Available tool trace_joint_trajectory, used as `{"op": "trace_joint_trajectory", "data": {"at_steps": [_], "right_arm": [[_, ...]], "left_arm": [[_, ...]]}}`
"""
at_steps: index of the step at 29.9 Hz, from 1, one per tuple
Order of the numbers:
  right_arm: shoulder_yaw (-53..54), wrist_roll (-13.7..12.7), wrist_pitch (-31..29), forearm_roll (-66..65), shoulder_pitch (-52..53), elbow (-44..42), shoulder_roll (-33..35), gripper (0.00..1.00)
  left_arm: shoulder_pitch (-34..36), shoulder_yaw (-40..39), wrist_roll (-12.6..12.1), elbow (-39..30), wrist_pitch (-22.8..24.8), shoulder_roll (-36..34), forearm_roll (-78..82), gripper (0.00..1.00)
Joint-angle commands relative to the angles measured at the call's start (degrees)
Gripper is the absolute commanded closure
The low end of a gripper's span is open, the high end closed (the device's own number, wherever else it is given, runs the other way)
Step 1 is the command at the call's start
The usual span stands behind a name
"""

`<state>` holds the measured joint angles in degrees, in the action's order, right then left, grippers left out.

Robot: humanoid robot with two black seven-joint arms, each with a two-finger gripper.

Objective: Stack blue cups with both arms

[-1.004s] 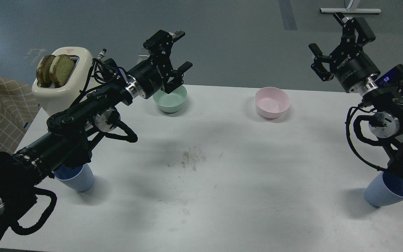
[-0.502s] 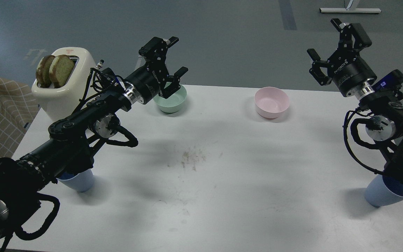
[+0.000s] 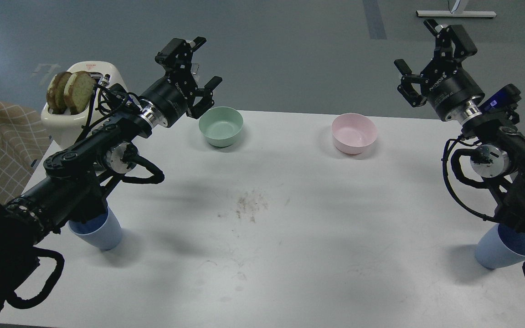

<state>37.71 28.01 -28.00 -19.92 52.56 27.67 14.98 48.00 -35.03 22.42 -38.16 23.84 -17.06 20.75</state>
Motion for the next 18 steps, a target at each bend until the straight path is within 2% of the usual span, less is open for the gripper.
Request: {"op": "trace_joint_trajectory", "data": {"at_steps": [1,4,10,18], "right_arm": [[0.1,0.0,0.0,0.0,0.3,-0.2,-0.4,0.00],[0.2,0.0,0.0,0.0,0.8,-0.3,-0.7,0.00],[0.2,0.0,0.0,0.1,1.6,-1.6,-0.6,0.00],[0.2,0.0,0.0,0.1,2.2,-1.7,-0.6,0.00]], "left_arm": [[-0.3,-1.3,0.4,0.0,-0.1,-0.2,0.0,0.02],[-0.4,-4.4,1.4,-0.1,0.4,0.8,0.2,0.02],[-0.6,-4.8,1.6,-0.1,2.3,0.9,0.5,0.02],[-0.9,-4.6,1.7,-0.6,2.4,0.8,0.8,0.02]]}}
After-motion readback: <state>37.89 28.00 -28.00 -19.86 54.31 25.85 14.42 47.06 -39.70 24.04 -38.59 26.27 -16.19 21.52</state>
